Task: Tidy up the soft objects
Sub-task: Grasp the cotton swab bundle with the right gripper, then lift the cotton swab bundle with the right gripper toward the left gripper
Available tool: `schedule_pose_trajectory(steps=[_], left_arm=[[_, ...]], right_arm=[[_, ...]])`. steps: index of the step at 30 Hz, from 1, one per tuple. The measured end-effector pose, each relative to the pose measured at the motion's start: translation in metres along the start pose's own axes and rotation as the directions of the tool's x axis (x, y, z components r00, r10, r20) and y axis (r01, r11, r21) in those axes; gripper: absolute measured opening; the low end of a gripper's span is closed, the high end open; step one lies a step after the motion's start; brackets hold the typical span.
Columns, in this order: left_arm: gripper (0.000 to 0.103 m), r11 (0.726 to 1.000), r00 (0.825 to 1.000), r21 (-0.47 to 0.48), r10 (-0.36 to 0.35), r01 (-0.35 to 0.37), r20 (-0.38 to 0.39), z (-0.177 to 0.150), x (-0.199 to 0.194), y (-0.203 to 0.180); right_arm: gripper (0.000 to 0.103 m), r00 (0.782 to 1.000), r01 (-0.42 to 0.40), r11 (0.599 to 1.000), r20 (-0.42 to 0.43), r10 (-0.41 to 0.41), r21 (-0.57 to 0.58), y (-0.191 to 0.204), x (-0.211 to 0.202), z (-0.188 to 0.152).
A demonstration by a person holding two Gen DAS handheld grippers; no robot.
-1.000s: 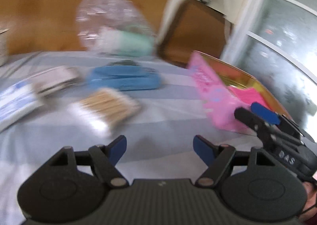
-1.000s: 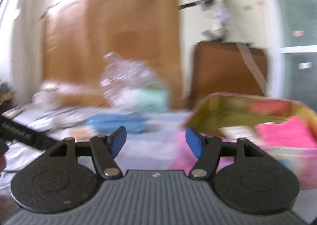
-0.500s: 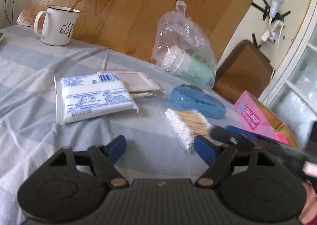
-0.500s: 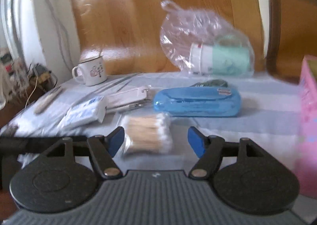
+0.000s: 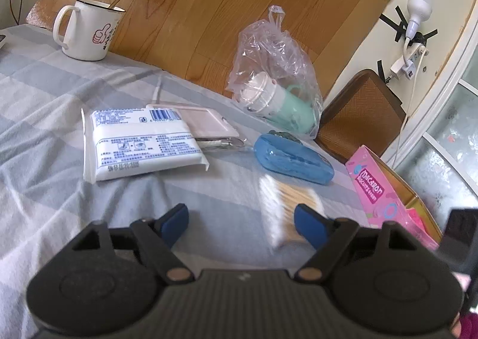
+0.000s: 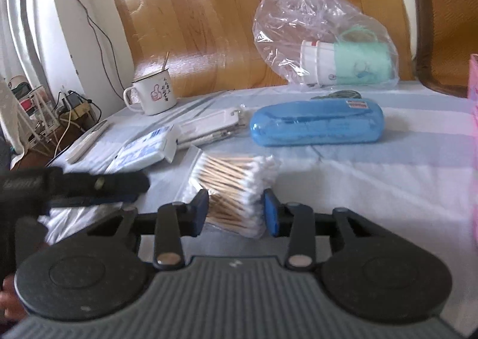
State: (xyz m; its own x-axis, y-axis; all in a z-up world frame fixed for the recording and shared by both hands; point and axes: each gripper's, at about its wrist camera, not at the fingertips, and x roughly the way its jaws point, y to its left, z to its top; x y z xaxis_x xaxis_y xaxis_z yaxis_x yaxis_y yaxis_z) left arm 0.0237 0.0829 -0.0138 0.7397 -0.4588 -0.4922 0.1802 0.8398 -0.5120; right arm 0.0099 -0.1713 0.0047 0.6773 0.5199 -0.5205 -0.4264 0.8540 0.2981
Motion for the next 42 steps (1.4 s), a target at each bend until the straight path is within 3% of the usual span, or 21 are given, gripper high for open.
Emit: schedule_pose_trajectory(steps=[9,42], left_arm=[[0.085,0.998,0.999,0.054,0.034,-0.033,-0.007,-0.003,0.002,-0.01],[0.089,0.995,0.999,0.092,0.045,-0.044,-0.015,-0.005,0.002,-0.016]], right_arm=[[0.042,0.999,0.019,0.999,0.045,-0.02,0.034,-0.009,-0.041,-0.028],[0.044,0.998,0.015,0.999,0.053,-0.018,0.047,-0.01,-0.04,-0.03]])
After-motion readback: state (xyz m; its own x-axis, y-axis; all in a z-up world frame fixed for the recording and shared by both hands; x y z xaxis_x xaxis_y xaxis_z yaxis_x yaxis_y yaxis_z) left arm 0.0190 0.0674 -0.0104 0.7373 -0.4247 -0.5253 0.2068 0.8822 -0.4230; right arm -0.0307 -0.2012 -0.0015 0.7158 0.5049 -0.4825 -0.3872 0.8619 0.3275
